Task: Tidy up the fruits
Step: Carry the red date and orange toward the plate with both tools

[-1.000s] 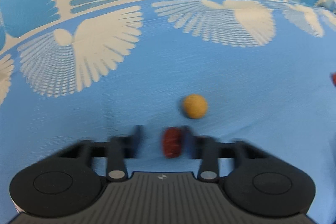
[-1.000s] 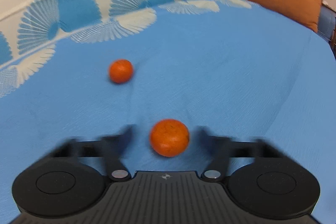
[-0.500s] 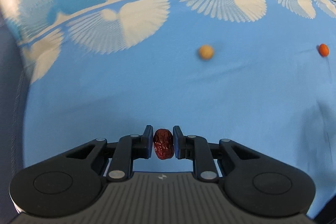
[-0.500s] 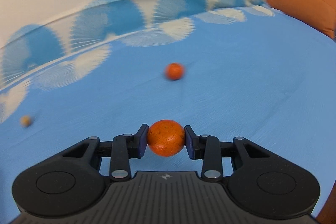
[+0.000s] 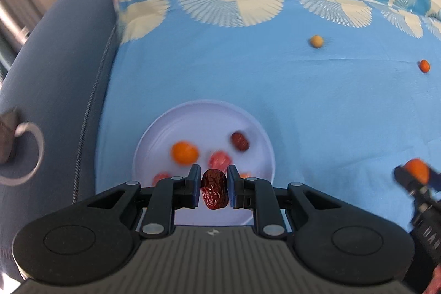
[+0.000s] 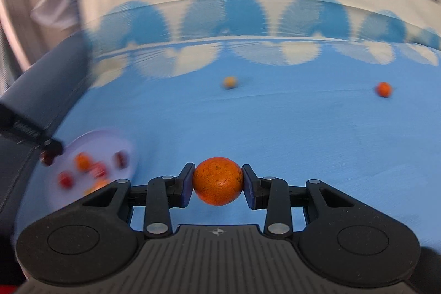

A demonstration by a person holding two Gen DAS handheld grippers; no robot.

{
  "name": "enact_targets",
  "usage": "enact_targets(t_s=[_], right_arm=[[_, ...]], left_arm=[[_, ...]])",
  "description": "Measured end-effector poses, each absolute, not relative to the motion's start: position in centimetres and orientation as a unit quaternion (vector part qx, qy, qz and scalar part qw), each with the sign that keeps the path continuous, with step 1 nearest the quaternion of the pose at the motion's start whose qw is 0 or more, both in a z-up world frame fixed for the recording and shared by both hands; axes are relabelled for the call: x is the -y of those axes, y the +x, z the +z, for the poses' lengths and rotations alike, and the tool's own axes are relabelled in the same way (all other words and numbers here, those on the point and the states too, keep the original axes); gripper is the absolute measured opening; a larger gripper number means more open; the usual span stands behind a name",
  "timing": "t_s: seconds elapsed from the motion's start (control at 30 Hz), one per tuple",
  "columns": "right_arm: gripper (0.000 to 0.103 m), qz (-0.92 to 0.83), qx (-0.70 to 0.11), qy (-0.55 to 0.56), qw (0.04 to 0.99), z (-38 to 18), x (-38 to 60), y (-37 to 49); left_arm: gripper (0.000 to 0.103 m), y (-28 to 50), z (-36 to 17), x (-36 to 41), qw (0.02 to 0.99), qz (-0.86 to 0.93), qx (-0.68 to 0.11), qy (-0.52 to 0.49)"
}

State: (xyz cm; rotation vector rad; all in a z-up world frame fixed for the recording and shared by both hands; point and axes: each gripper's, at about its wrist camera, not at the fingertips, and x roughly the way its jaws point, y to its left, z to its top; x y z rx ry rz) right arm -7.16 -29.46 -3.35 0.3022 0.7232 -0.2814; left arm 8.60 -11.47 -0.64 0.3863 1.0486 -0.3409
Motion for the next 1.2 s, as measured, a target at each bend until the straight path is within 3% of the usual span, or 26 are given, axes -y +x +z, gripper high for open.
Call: enact_targets(t_s=[0.47,1.2], right_arm=[[0.038,-0.031,-0.368,0.091,0.925,-1.1,19.5,-9.2],[0.038,-0.02,-0.367,0.056,0.928,0.0,17.4,-9.4]], left_arm=[[0.022,4.4,0.8,2.9,0.846,-0.121,-0.505,0.124],[0.022,3.4,0.8,0.1,0.85,-0.115,-0.506,0.096]])
